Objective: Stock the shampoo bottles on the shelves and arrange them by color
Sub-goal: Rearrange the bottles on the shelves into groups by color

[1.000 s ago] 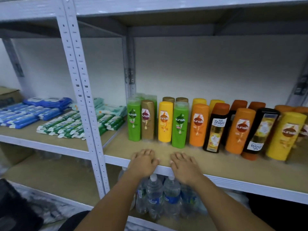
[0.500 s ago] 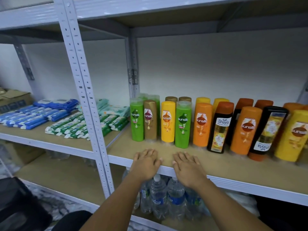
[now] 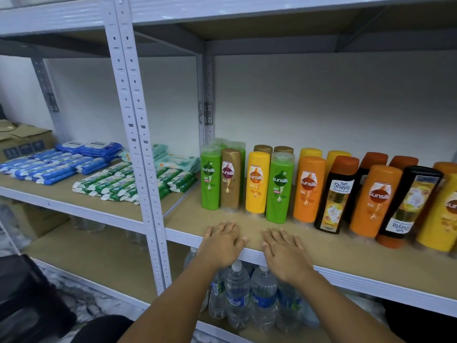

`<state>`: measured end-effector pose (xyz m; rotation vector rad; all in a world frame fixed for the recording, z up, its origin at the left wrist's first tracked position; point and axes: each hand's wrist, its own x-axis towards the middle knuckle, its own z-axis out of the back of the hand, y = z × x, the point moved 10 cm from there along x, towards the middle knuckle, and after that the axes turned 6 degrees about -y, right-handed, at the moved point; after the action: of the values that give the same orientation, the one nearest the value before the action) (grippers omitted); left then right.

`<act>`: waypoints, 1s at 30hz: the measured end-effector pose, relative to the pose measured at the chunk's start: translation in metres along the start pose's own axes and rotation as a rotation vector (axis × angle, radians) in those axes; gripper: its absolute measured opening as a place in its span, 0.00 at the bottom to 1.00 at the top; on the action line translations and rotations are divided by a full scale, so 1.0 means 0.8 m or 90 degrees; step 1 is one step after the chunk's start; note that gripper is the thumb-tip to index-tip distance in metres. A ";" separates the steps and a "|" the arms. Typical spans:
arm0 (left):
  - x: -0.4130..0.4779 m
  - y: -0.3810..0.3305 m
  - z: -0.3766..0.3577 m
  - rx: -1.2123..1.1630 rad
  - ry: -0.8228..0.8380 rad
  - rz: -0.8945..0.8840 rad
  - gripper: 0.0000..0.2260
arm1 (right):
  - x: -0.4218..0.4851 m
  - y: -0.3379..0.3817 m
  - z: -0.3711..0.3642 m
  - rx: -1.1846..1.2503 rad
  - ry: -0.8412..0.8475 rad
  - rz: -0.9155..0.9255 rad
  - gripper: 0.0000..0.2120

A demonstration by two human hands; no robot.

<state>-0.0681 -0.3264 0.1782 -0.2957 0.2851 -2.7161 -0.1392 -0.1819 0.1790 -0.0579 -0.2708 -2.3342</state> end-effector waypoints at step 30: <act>0.143 0.179 0.045 -0.504 -0.214 0.075 0.35 | 0.172 0.103 -0.002 0.533 -0.324 -0.140 0.33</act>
<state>-0.1110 -0.5068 0.1970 -0.8991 1.2182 -2.2600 -0.1771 -0.3351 0.2092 -0.2148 -1.5385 -2.1949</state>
